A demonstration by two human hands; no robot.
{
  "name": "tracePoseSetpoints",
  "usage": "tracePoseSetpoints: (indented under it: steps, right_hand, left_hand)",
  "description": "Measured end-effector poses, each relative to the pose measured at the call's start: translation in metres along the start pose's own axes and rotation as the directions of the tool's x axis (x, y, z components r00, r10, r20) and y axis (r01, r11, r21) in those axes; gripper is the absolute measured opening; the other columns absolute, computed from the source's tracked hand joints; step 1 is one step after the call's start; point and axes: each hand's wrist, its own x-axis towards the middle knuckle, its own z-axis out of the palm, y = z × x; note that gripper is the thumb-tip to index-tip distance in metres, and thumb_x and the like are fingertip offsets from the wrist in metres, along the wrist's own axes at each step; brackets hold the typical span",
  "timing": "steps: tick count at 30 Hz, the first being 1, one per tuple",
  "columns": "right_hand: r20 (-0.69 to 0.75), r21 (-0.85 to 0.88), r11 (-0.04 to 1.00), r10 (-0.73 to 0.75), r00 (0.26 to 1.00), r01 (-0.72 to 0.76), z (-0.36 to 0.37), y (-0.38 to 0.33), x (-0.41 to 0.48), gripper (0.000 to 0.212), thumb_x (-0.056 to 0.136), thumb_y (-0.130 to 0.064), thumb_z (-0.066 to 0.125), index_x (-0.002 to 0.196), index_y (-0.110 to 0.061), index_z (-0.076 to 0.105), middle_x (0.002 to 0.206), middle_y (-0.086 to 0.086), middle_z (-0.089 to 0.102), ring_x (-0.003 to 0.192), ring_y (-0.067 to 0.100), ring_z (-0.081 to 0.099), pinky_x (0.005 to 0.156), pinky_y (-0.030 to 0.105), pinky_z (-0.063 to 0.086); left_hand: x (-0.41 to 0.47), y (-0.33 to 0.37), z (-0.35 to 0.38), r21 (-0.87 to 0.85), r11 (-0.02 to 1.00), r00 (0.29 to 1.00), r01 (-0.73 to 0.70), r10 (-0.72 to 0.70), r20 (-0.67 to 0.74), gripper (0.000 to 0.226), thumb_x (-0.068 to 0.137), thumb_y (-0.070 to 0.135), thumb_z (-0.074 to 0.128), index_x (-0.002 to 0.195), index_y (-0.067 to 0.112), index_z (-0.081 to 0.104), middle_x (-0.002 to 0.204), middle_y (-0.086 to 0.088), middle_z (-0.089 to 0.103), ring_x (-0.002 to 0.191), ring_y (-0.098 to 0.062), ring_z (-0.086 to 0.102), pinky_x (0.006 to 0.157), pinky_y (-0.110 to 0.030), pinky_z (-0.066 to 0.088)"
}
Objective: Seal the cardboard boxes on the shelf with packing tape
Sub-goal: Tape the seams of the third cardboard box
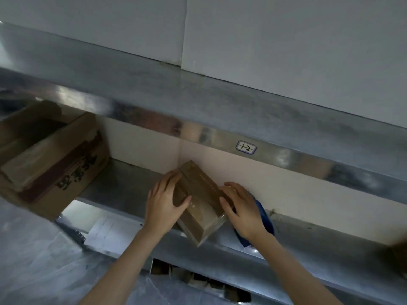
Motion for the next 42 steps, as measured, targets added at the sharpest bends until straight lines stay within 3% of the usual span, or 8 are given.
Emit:
tracePoseSetpoints:
  steps: [12, 17, 21, 28, 31, 35, 39, 42]
  right_hand:
    - [0.289, -0.326, 0.926, 0.289, 0.913, -0.19, -0.02, 0.068, -0.039, 0.061, 0.101, -0.053, 0.034, 0.154, -0.03, 0.014, 0.131, 0.008, 0.056, 0.11, 0.028, 0.057, 0.079, 0.036, 0.05]
    - [0.367, -0.143, 0.931, 0.366, 0.855, -0.337, -0.003, 0.077, -0.044, 0.068, 0.1, -0.047, 0.044, 0.153, -0.034, 0.004, 0.084, 0.007, 0.065, 0.067, 0.024, 0.06, 0.059, 0.033, 0.05]
    - [0.396, 0.069, 0.911, 0.349, 0.849, -0.407, 0.008, 0.085, -0.038, 0.074, 0.1, -0.024, 0.052, 0.154, -0.03, 0.002, 0.084, 0.017, 0.065, 0.06, 0.027, 0.058, 0.054, 0.035, 0.046]
    - [0.409, 0.247, 0.871, 0.303, 0.861, -0.424, 0.008, 0.093, -0.035, 0.073, 0.101, -0.005, 0.044, 0.153, -0.028, -0.001, 0.137, 0.024, 0.051, 0.062, 0.023, 0.056, 0.054, 0.029, 0.042]
    - [0.365, 0.346, 0.827, 0.316, 0.876, -0.443, 0.005, 0.097, -0.031, 0.07, 0.101, -0.005, 0.046, 0.154, -0.028, 0.007, 0.158, 0.01, 0.026, 0.125, 0.032, 0.05, 0.077, 0.026, 0.042]
    - [0.402, 0.428, 0.761, 0.322, 0.857, -0.487, 0.005, 0.105, -0.024, 0.078, 0.094, 0.006, 0.053, 0.154, -0.024, 0.012, 0.162, 0.002, 0.01, 0.146, 0.026, 0.021, 0.091, 0.024, 0.039]
    - [0.438, 0.42, 0.738, 0.345, 0.83, -0.528, 0.006, 0.103, -0.017, 0.09, 0.091, 0.011, 0.054, 0.156, -0.026, 0.004, 0.163, -0.002, 0.002, 0.149, 0.027, 0.014, 0.106, 0.034, 0.037]
    - [0.432, 0.312, 0.778, 0.396, 0.81, -0.546, 0.009, 0.096, -0.018, 0.085, 0.094, 0.008, 0.049, 0.156, -0.028, 0.003, 0.154, 0.016, 0.032, 0.107, 0.034, 0.056, 0.078, 0.038, 0.048]
  left_hand:
    - [-0.025, 0.025, -0.019, 0.245, 0.961, 0.991, 0.129, -0.117, -0.064, 0.074, 0.083, 0.066, 0.039, 0.141, 0.02, 0.05, 0.141, -0.003, 0.053, 0.129, -0.026, 0.047, 0.1, -0.045, 0.04]
    - [-0.037, 0.03, -0.022, 0.282, 0.95, 0.991, 0.135, -0.13, -0.037, 0.075, 0.084, 0.065, 0.038, 0.142, 0.019, 0.05, 0.144, -0.003, 0.051, 0.132, -0.025, 0.045, 0.104, -0.045, 0.038]
    - [-0.04, 0.029, -0.024, 0.26, 0.958, 0.992, 0.125, -0.125, -0.017, 0.064, 0.088, 0.055, 0.05, 0.141, 0.019, 0.05, 0.144, -0.002, 0.051, 0.133, -0.024, 0.045, 0.105, -0.044, 0.037]
    - [-0.035, 0.028, -0.024, 0.158, 0.977, 0.989, 0.144, -0.145, -0.009, 0.052, 0.092, 0.035, 0.066, 0.14, 0.02, 0.053, 0.145, 0.0, 0.051, 0.135, -0.021, 0.043, 0.109, -0.041, 0.032]
    - [-0.034, 0.031, -0.023, 0.141, 0.981, 0.991, 0.134, -0.135, 0.001, 0.051, 0.091, 0.034, 0.067, 0.139, 0.02, 0.054, 0.144, 0.0, 0.051, 0.134, -0.021, 0.044, 0.109, -0.039, 0.031]
    - [-0.033, 0.033, -0.02, 0.122, 0.986, 0.993, 0.112, -0.116, 0.028, 0.051, 0.092, 0.034, 0.067, 0.139, 0.021, 0.053, 0.144, 0.002, 0.051, 0.135, -0.019, 0.043, 0.109, -0.038, 0.031]
    - [-0.034, 0.037, -0.017, 0.091, 0.992, 0.995, 0.091, -0.094, 0.035, 0.051, 0.092, 0.039, 0.064, 0.139, 0.022, 0.053, 0.144, 0.004, 0.05, 0.136, -0.018, 0.042, 0.109, -0.037, 0.031]
    - [-0.039, 0.045, -0.015, 0.058, 0.996, 0.996, 0.065, -0.068, 0.06, 0.063, 0.089, 0.062, 0.053, 0.14, 0.025, 0.052, 0.146, 0.008, 0.046, 0.137, -0.014, 0.038, 0.109, -0.039, 0.031]
